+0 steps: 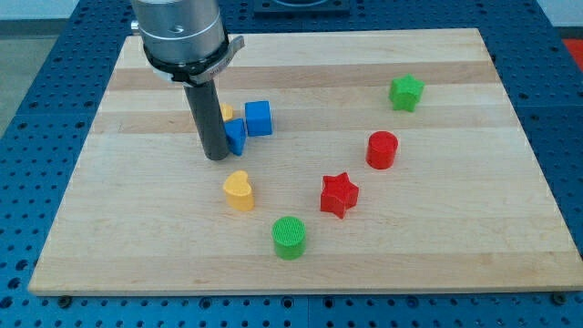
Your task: Move yellow heart diagonal to the green circle
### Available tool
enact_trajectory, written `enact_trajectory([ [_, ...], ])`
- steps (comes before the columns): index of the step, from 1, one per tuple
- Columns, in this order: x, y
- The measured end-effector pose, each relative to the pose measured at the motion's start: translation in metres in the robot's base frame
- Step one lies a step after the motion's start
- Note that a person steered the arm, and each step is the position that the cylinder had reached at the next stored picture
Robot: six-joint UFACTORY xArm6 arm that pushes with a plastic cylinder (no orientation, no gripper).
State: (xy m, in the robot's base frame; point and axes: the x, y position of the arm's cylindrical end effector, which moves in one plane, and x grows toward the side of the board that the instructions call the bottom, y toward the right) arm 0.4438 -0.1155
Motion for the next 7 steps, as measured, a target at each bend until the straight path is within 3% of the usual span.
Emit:
enact_trajectory([
  [1, 0.004, 0.000],
  [5, 0.097, -0.016],
  [7, 0.076, 0.015],
])
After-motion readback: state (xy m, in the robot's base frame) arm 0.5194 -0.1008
